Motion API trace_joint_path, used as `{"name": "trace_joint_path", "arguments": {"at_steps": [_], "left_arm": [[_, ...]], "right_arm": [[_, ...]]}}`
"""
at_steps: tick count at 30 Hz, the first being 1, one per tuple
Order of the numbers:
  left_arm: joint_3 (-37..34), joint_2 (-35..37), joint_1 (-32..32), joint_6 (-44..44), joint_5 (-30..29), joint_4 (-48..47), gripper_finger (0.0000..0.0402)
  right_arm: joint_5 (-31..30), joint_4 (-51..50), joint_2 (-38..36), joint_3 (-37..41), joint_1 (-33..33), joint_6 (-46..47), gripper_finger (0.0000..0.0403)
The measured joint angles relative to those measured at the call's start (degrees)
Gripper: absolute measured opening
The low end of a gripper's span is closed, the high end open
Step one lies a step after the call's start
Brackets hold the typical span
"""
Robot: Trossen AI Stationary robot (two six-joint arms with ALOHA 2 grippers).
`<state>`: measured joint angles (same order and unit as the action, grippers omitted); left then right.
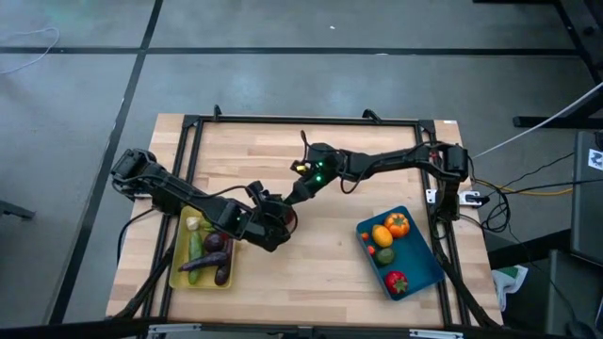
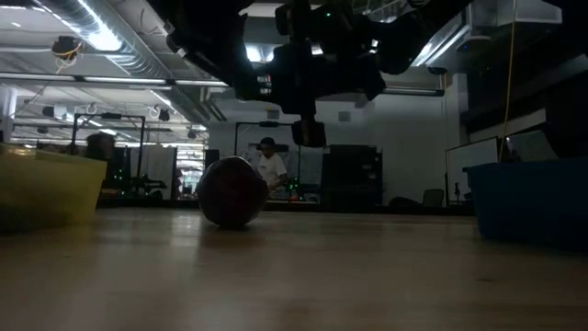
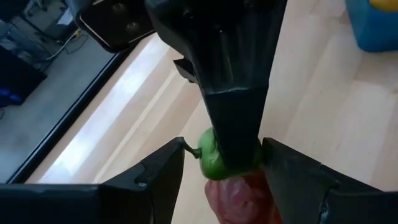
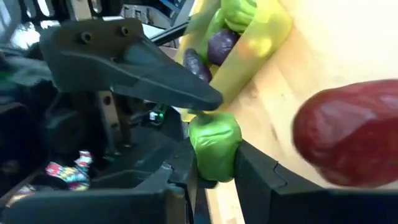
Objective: Sort produce into baskets
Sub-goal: Put the green chili pepper into the yellow bin
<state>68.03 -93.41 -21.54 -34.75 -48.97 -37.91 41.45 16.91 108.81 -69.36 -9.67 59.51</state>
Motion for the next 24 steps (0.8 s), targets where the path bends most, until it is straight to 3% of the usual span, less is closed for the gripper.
{"name": "trace_joint_path", "arguments": {"at_steps": [15, 24], "left_arm": [[0.0, 0.0, -0.02, 0.36, -0.38, -0.17, 0.0207], [-0.05, 0.0, -0.04, 0.05, -0.52, -0.25, 0.0126]], "right_arm": [[-0.23, 2.03, 0.01, 0.0, -0.02, 1.75, 0.0083], [-0.31, 2.01, 0.0, 0.0, -0.04, 1.55, 0.0083]]}}
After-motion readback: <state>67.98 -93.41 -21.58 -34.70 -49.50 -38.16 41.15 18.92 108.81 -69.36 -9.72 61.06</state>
